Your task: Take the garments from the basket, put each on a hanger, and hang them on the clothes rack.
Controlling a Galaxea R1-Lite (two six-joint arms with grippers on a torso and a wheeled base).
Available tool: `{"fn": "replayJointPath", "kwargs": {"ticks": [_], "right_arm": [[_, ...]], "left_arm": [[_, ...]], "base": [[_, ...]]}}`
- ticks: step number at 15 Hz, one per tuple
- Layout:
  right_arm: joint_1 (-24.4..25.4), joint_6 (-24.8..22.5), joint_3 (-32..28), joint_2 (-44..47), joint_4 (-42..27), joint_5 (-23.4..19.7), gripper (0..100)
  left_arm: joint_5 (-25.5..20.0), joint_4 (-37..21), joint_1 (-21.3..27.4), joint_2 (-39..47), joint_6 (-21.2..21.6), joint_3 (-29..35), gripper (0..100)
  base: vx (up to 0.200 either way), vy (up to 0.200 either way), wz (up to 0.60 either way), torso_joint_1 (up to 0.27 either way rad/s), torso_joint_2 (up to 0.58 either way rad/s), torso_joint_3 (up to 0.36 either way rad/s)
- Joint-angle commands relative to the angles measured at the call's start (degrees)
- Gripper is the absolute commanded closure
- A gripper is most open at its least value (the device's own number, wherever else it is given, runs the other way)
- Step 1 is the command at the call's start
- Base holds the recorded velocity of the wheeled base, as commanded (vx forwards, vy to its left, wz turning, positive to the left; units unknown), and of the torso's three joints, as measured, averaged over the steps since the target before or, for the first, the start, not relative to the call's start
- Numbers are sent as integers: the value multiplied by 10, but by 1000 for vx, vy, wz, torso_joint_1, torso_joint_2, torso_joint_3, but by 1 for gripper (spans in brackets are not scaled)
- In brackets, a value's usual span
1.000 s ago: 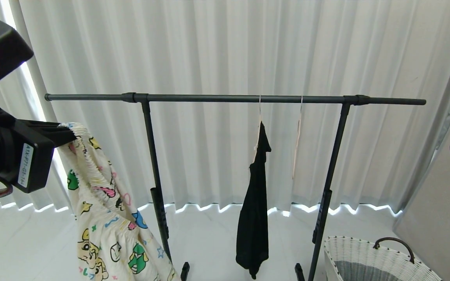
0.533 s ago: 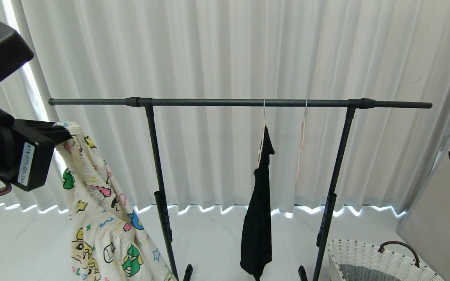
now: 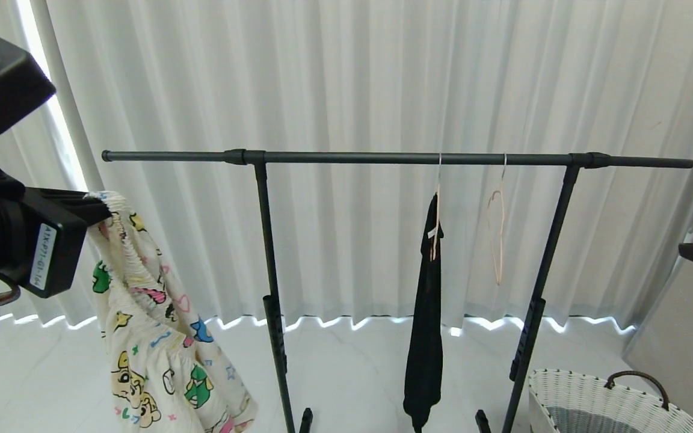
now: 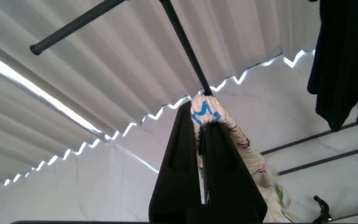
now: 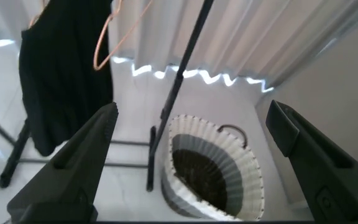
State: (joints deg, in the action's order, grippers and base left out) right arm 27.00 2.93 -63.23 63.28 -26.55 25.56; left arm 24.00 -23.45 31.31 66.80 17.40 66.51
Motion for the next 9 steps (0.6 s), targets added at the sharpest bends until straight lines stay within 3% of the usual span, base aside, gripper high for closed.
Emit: {"fn": "replayJointPath", "kwargs": {"ticks": [1,3,9], "right_arm": [[-20,1,1,14,5,-23,0],[-21,2,2,26,38,-53,0],[-53,25,-13,137,135,-56,0]], "left_arm": [[1,0,4,2,1,0,100],[1,0,11,2,1,0,100],[2,0,11,3,15,3,100]], "base": [[0,0,0,0,0,0],[200,0,0,10,5,7],[200,0,0,2,-2,4]]}}
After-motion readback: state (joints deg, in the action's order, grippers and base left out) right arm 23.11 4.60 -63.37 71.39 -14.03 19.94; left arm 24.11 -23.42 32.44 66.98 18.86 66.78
